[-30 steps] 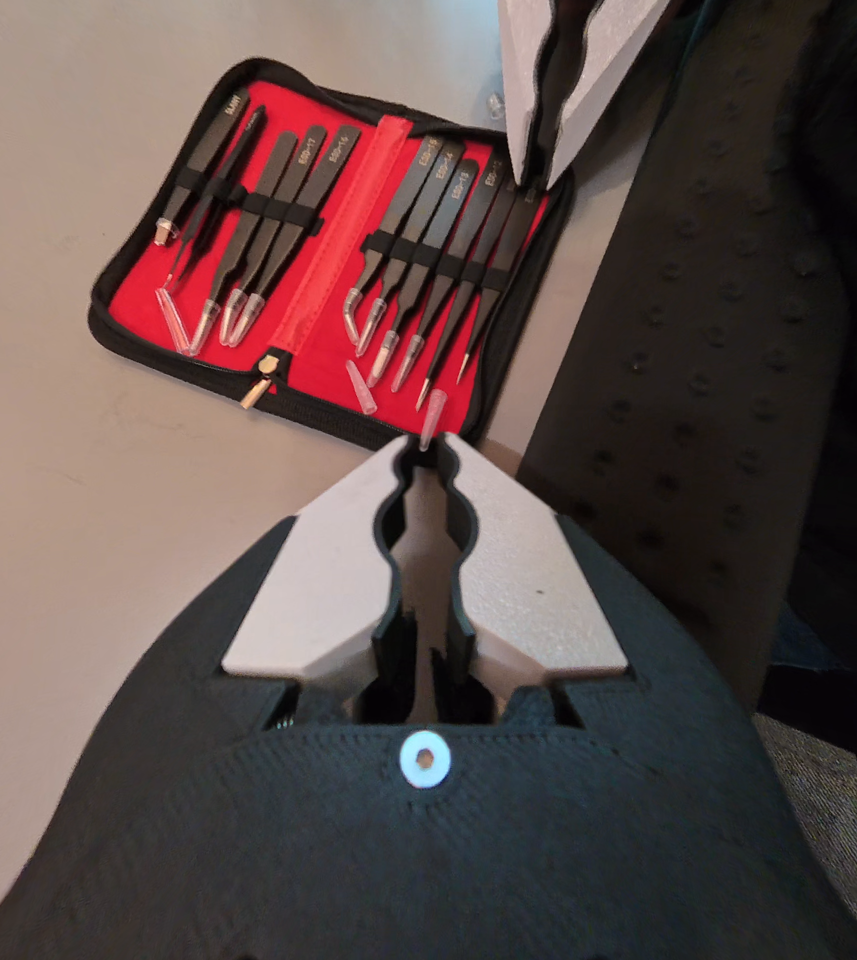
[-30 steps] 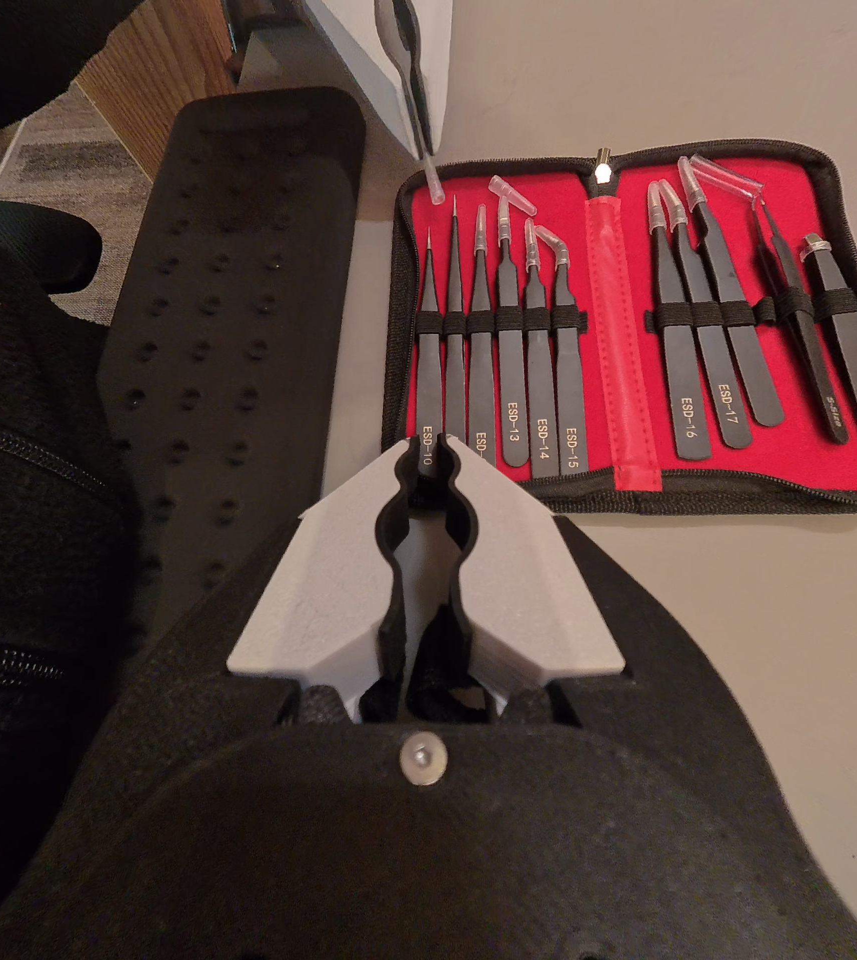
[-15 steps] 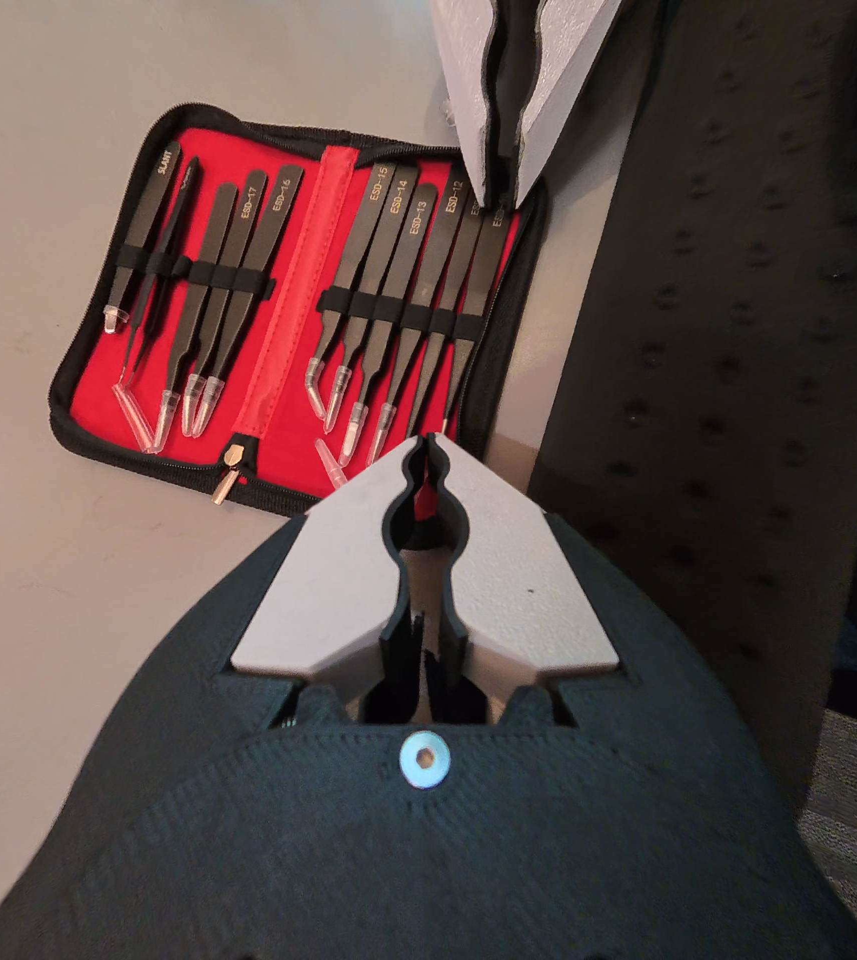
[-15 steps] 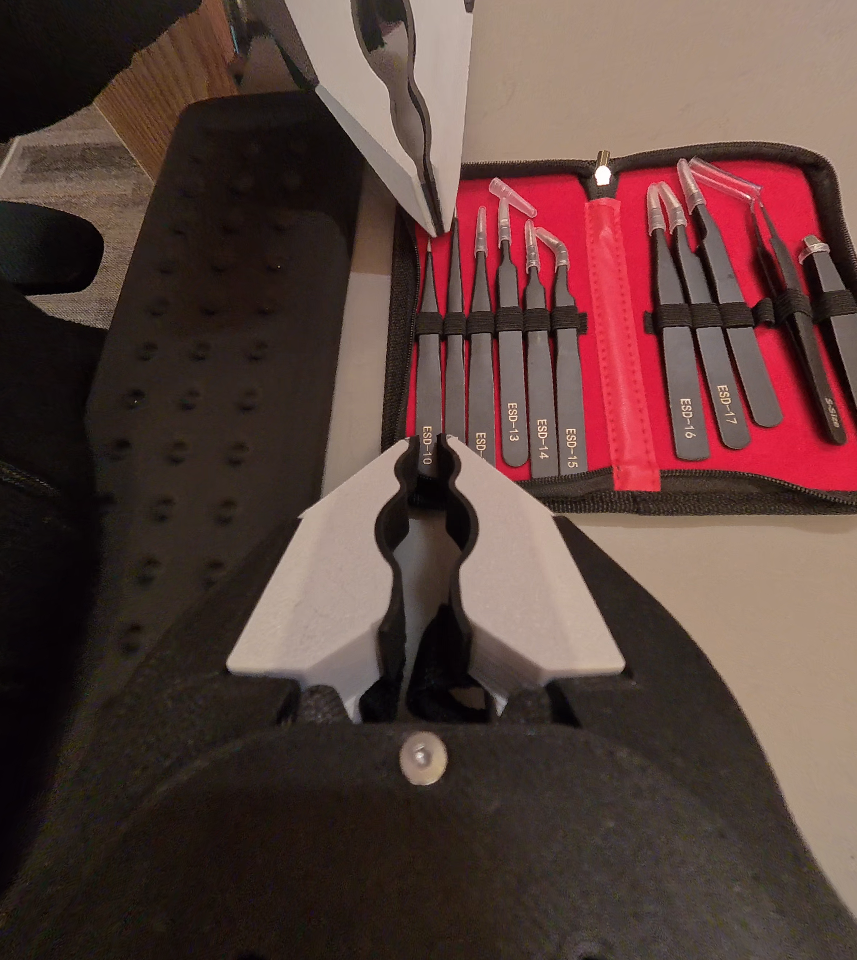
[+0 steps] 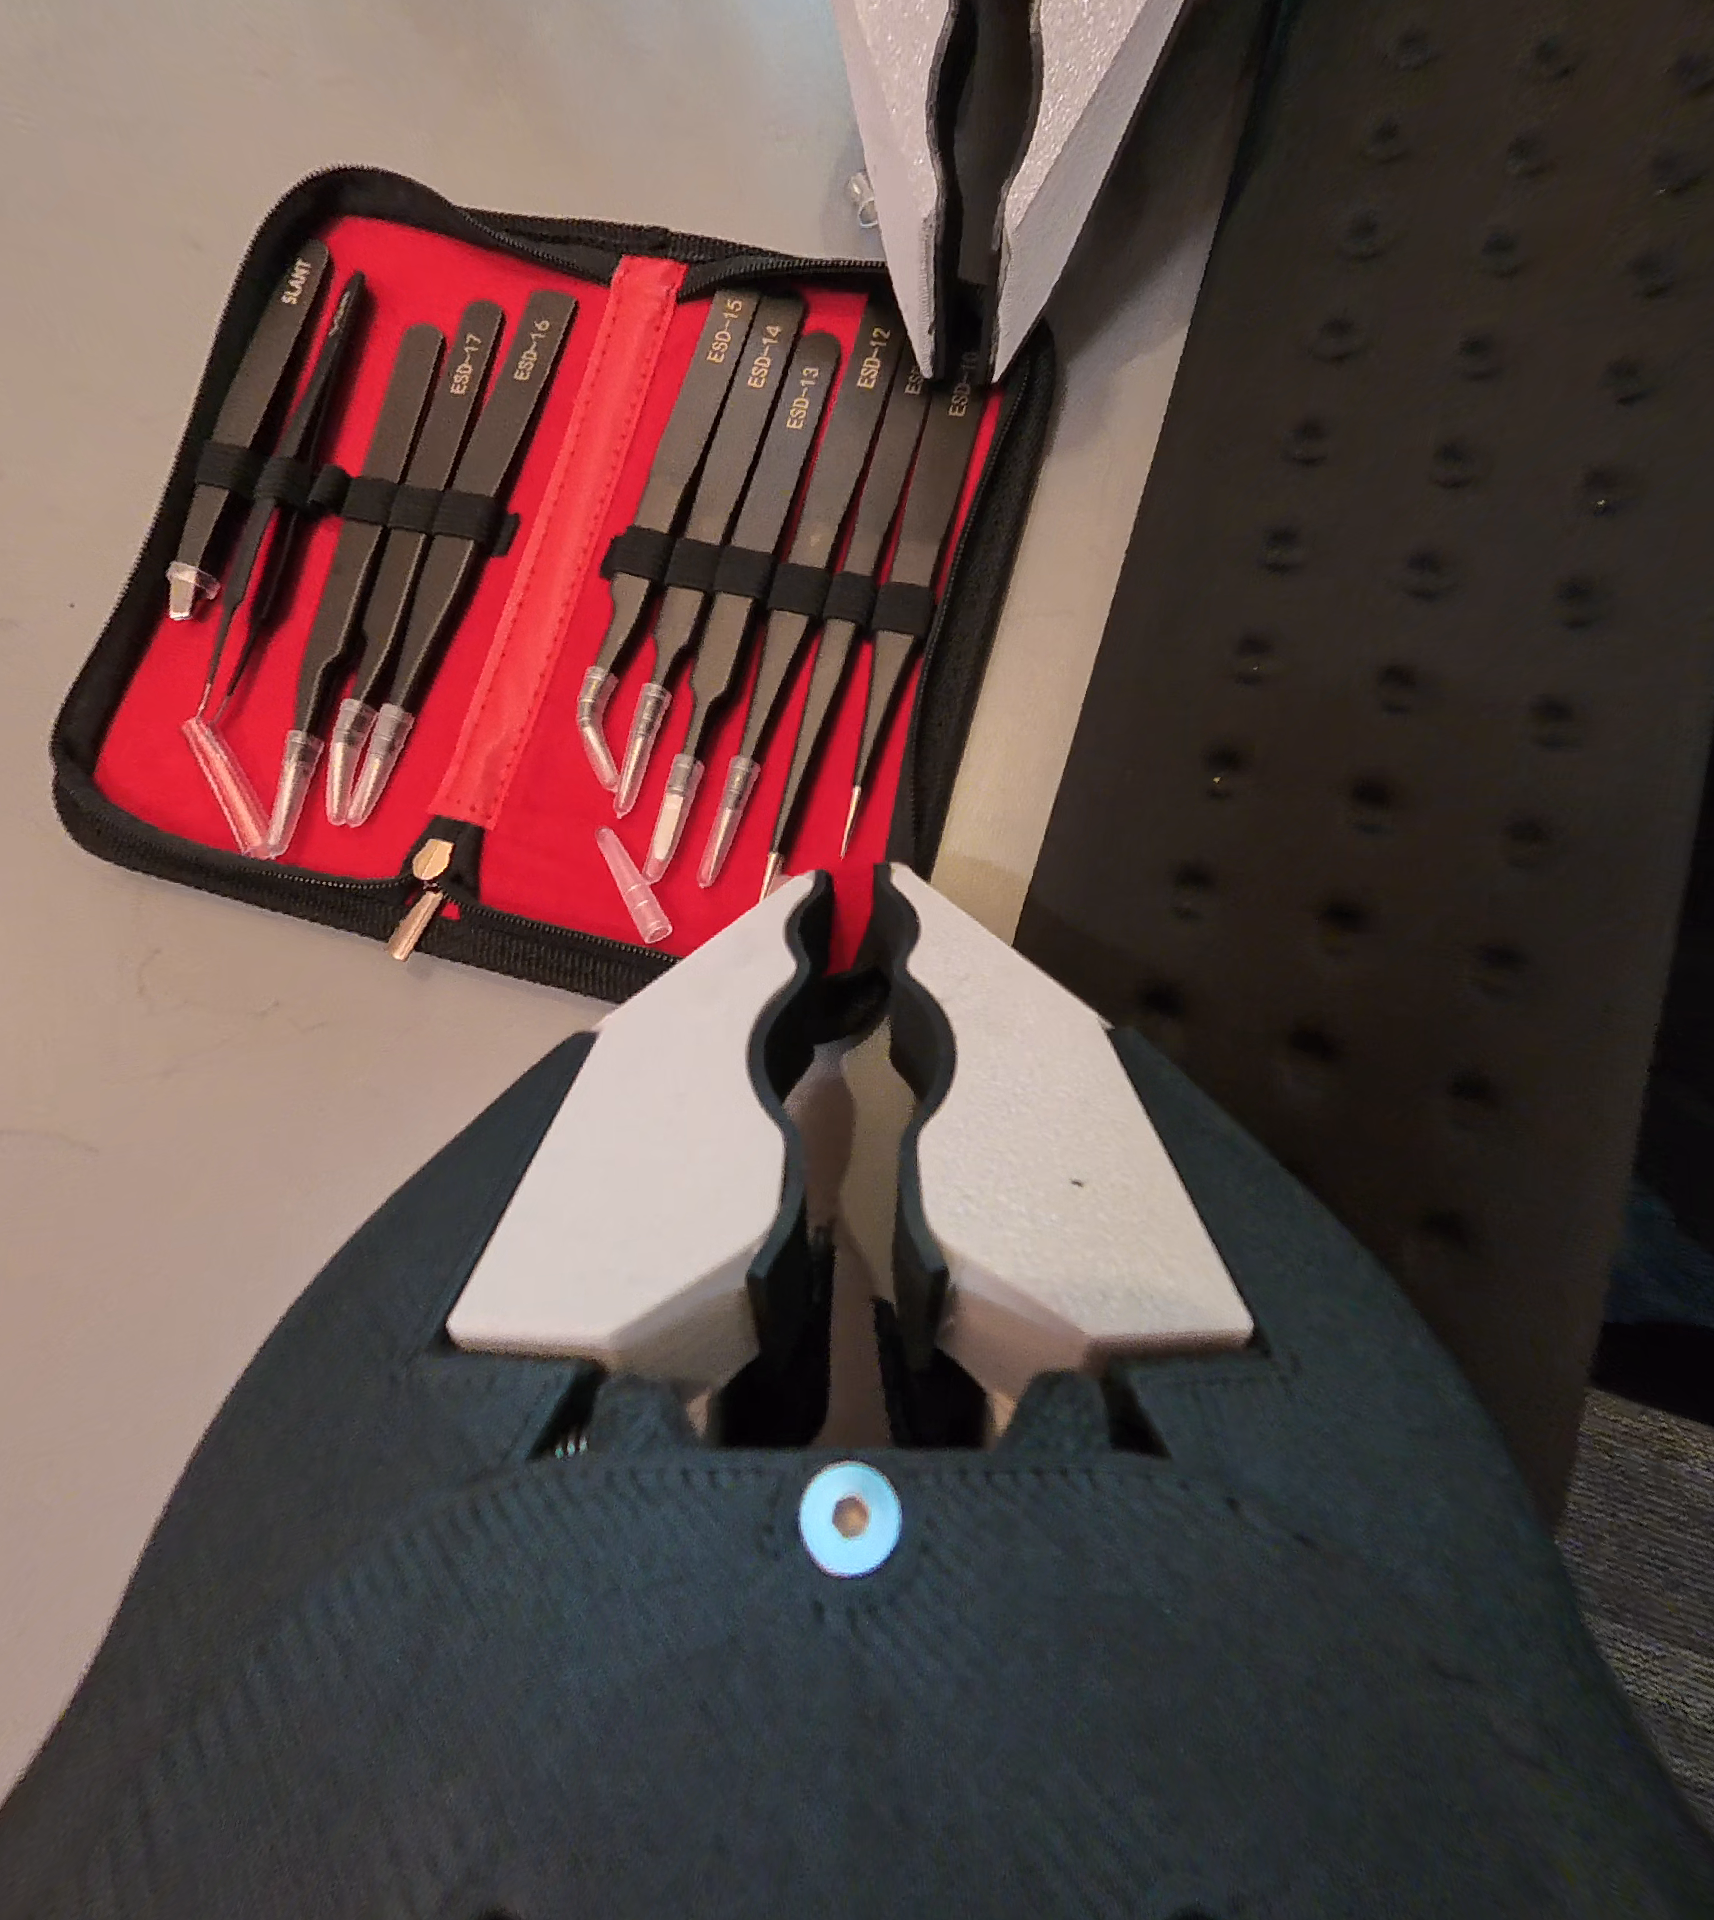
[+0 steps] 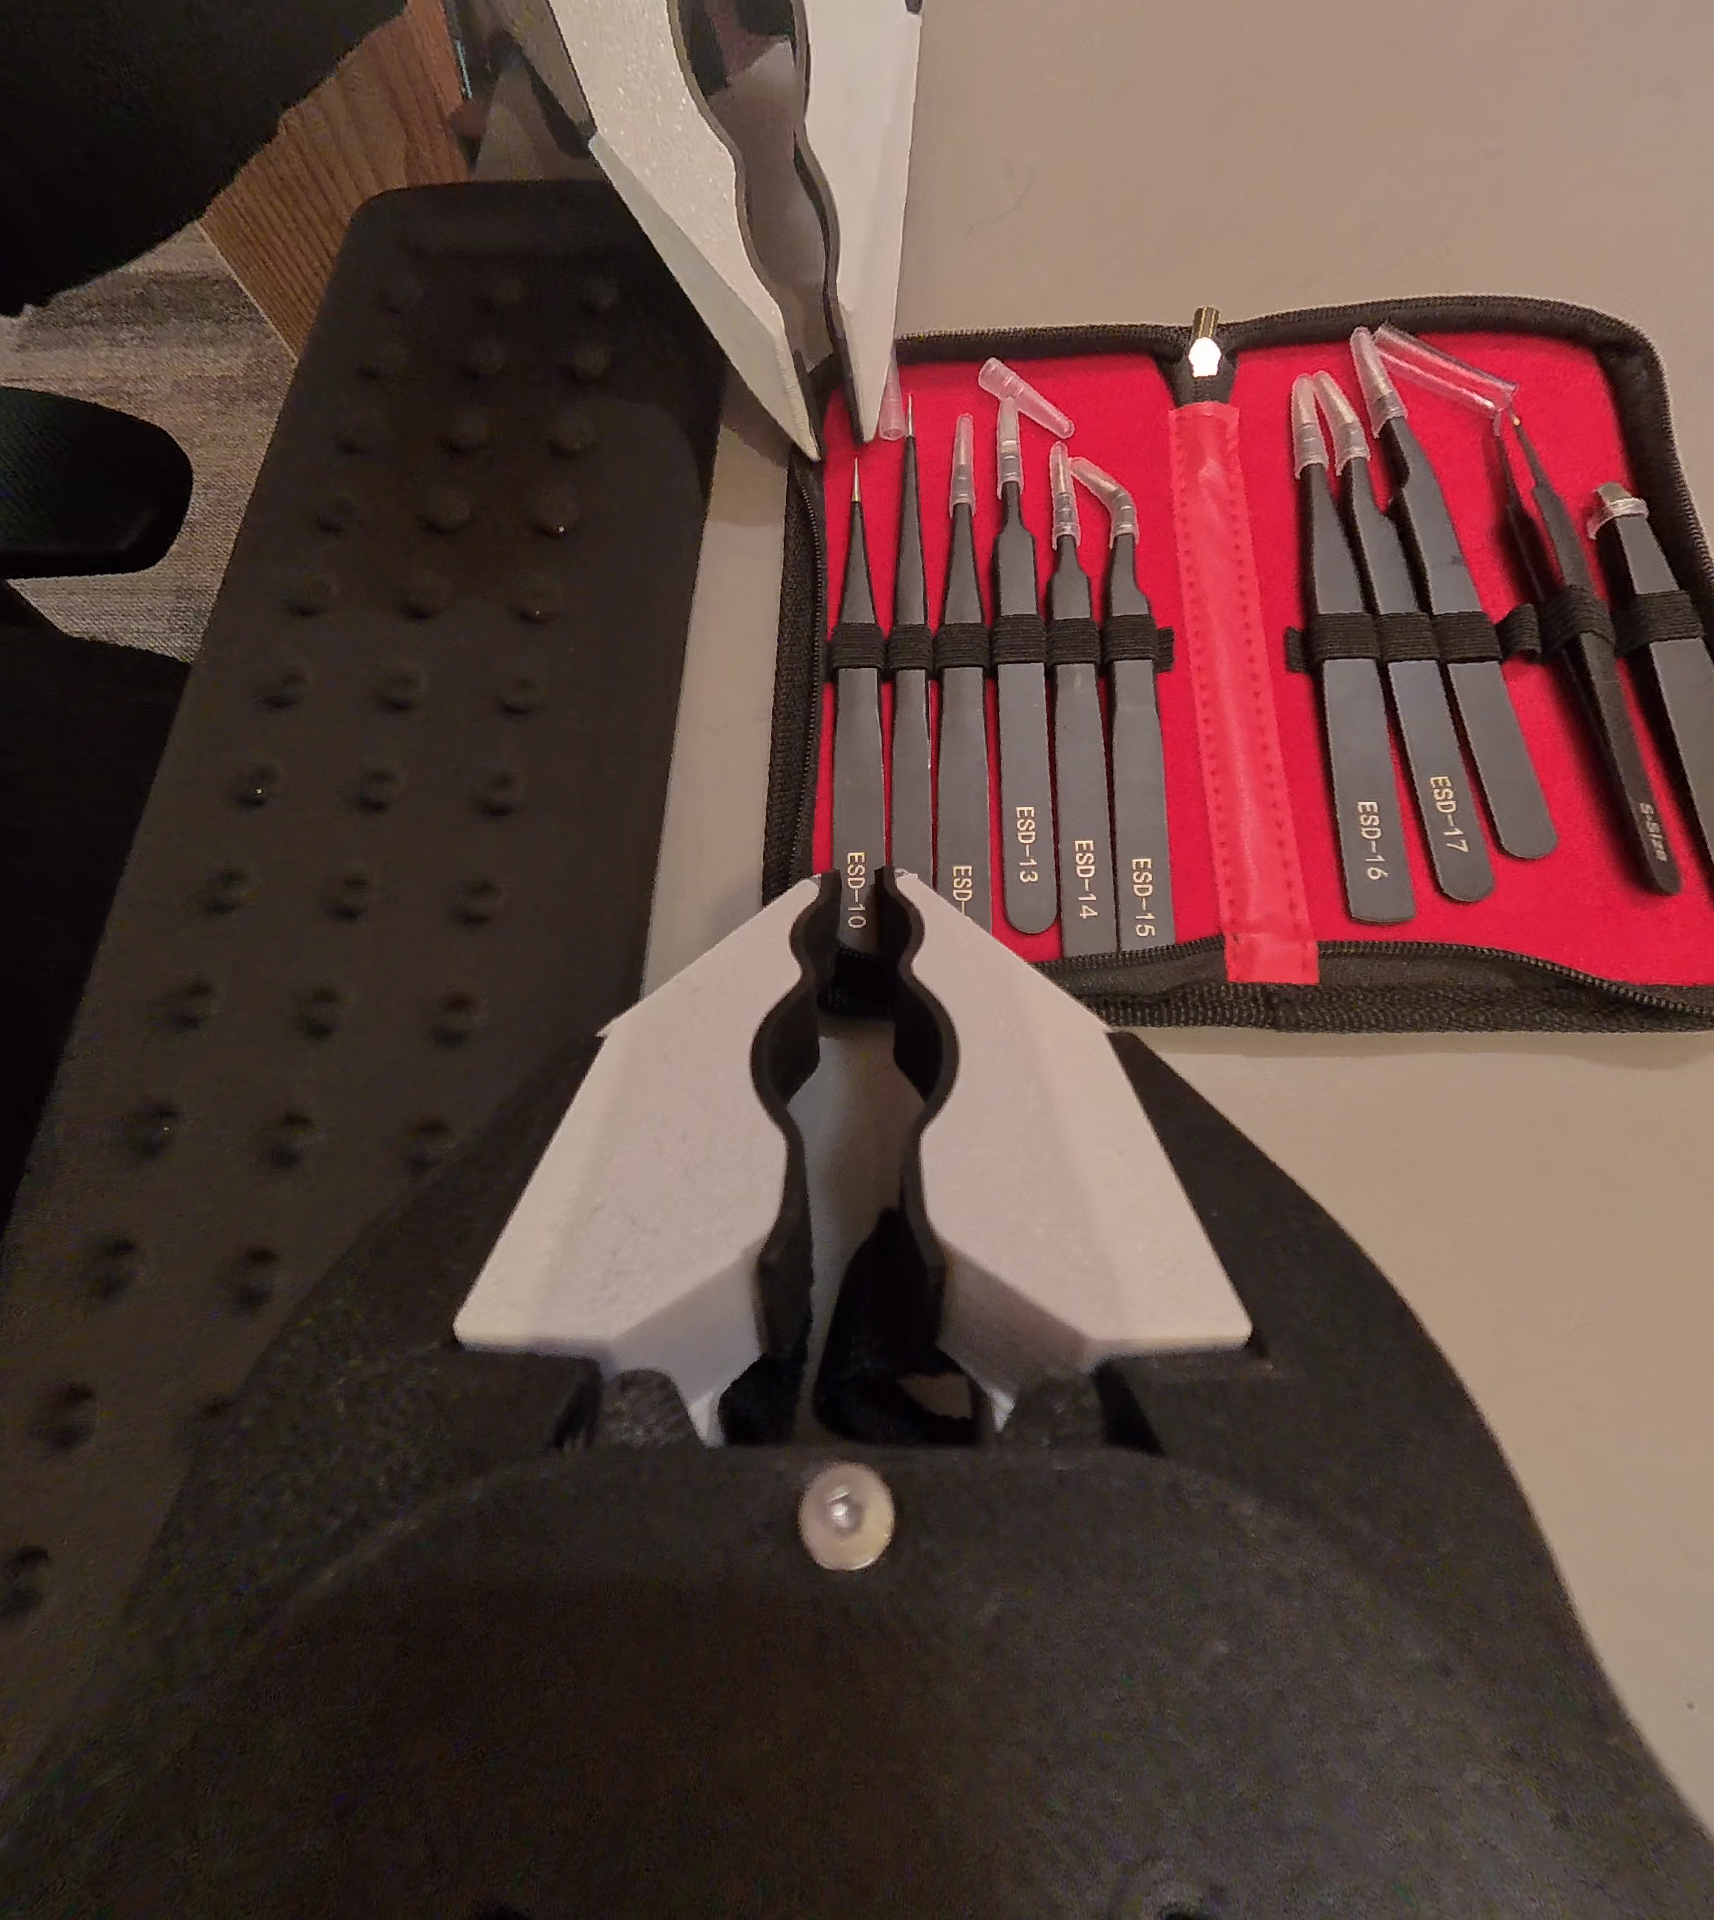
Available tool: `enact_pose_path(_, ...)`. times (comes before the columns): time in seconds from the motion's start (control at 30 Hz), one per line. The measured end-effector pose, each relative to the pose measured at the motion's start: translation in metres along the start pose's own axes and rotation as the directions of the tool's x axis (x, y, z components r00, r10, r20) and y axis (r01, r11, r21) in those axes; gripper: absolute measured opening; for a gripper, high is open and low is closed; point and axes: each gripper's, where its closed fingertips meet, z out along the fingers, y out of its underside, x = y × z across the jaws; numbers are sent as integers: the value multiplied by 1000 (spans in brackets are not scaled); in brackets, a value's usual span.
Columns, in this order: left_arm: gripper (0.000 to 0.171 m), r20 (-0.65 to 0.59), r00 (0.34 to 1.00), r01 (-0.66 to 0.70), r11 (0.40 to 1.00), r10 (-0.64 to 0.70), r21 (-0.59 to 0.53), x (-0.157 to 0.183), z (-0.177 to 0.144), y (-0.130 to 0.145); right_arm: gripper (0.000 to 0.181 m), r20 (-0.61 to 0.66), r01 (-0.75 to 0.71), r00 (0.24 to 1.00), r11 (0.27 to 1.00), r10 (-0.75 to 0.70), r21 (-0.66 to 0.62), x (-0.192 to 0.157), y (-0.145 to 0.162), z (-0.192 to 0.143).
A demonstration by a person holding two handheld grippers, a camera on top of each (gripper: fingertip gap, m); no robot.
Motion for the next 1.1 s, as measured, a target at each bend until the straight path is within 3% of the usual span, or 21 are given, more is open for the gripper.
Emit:
enact_pose_path(0.17, 16, 47, 998, -35, 999, 36, -2, -4, -10, -3, 5, -7, 9, 1000, 1000, -9, 0, 0, 0, 0)
enact_pose_path(0.47, 11, 113, 993, -34, 996, 43, -81, -21, -12, 11, 5, -14, 19, 1000, 1000, -19, 0, 0, 0, 0)
enact_pose_path(0.73, 1, 89, 994, -54, 997, 58, -52, -15, -11, 8, 5, -12, 19, 1000, 1000, -19, 0, 0, 0, 0)
enact_pose_path(1.1, 1, 35, 997, -63, 998, 63, -17, -5, -5, 6, 5, -10, 21, 1000, 1000, -21, 0, 0, 0, 0)
